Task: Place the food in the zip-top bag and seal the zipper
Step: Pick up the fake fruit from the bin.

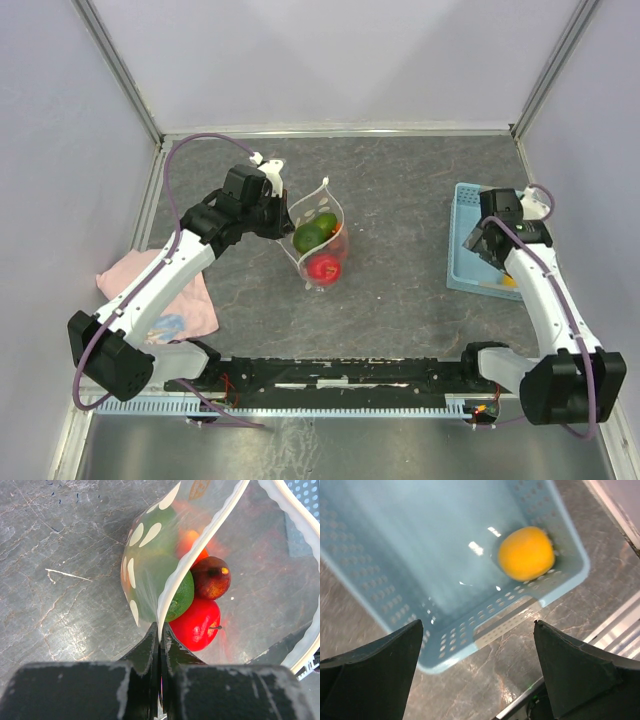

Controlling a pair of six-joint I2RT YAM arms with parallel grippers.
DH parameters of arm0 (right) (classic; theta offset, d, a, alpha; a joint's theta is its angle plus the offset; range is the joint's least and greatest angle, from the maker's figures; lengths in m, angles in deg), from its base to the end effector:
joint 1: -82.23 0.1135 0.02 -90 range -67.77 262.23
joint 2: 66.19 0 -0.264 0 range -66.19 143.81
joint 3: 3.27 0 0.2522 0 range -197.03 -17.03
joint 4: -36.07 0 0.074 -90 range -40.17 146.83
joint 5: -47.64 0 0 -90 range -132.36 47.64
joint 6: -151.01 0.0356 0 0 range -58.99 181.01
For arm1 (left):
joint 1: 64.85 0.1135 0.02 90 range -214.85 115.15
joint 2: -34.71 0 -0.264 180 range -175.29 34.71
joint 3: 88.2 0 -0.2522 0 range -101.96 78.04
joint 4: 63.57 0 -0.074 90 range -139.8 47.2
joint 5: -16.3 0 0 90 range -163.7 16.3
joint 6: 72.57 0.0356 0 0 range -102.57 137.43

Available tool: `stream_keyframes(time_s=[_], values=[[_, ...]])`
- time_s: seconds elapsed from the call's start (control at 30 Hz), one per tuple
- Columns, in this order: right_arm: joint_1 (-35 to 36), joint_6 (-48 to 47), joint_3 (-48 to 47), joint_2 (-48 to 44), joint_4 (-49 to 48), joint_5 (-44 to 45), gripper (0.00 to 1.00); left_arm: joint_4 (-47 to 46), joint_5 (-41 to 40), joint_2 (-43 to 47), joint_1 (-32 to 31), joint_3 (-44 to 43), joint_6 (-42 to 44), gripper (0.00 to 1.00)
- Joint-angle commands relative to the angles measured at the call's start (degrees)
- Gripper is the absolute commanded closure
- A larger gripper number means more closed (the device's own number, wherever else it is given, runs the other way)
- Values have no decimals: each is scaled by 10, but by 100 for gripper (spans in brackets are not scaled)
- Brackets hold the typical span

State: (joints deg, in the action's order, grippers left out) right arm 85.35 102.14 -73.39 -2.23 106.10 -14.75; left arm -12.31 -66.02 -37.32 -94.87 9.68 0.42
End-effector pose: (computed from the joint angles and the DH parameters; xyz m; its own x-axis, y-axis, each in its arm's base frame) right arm 0.2019 -0.0055 0.2830 -0.5729 0.5525 -0.6054 0.7069 0.7070 -0.0237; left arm 0.2306 -0.1388 0.3369 -0.7156 0.0786 -0.6941 0.3907 0.8688 -0.3043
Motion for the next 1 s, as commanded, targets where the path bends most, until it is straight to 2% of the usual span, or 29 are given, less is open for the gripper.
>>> stream_keyframes(time_s=[0.0, 0.23, 0.43, 0.57, 0.73, 0.83, 0.97], values=[[-54, 87, 4, 25, 4, 80, 1, -26, 12, 6, -1, -1, -7, 97], [-154, 117, 23, 92, -15, 68, 0, -26, 5, 0, -1, 0, -7, 97], [-210, 105, 58, 118, -88, 9, 0, -26, 0, -13, -1, 1, -5, 97], [-212, 81, 37, 133, -77, 3, 1, -26, -3, -17, 0, 2, -6, 97], [-212, 59, 10, 55, -44, 51, 1, -25, -1, -21, -1, 2, -6, 97], [-212, 38, 3, 30, -54, 17, 0, -25, 2, -21, -1, 1, -6, 97], [-211, 34, 1, 50, -72, -45, 0, -25, 3, -23, -1, 1, -5, 97]])
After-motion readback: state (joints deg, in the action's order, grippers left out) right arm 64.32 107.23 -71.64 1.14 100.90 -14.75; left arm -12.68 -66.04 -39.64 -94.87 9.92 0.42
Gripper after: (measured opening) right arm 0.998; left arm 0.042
